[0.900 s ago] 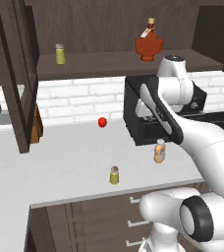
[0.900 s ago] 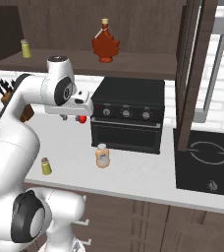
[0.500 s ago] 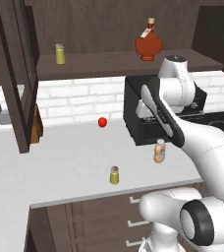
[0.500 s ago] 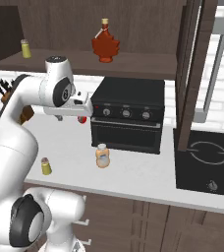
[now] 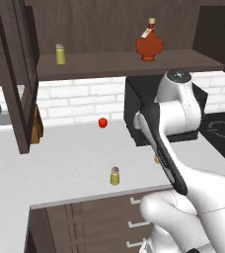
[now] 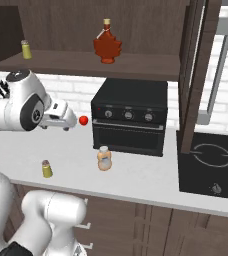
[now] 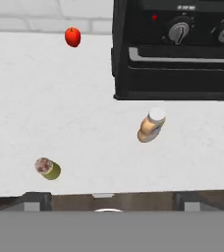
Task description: Put the shaker and condiment bottle from the counter next to their counterparts in the cabinet.
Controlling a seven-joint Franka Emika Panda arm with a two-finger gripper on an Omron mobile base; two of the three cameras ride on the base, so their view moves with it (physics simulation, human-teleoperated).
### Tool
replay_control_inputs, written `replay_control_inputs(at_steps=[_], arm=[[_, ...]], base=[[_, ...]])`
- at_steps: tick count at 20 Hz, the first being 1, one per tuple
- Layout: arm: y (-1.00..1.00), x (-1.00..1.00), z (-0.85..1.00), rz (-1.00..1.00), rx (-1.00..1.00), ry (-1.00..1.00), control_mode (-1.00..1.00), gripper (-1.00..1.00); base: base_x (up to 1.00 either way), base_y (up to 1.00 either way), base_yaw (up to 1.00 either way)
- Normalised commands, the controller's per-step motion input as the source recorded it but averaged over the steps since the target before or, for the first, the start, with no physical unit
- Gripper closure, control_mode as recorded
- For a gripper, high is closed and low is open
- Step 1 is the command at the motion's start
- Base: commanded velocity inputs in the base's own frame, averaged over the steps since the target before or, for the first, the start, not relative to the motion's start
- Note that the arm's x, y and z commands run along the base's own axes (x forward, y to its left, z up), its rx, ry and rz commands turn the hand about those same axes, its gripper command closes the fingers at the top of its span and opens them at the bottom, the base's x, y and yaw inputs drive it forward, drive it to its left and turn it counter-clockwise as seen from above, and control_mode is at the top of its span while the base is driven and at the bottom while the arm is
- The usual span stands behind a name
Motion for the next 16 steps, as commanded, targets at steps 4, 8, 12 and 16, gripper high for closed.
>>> replay_control_inputs(at_steps=[4,8,12,16], arm=[[0.50,-0.82,-0.07,-0.23,-0.02,-0.19,-1.00,-1.00],[0.16,-0.16,0.00,-0.15,-0.06,-0.14,-1.00,-1.00],[-0.13,0.08,0.00,-0.28,-0.02,0.07,-1.00,-1.00],[-0.42,0.28,0.00,-0.29,0.00,0.09,-1.00,-1.00]], base=[[0.00,0.00,0.00],[0.00,0.00,0.00],[0.00,0.00,0.00],[0.00,0.00,0.00]])
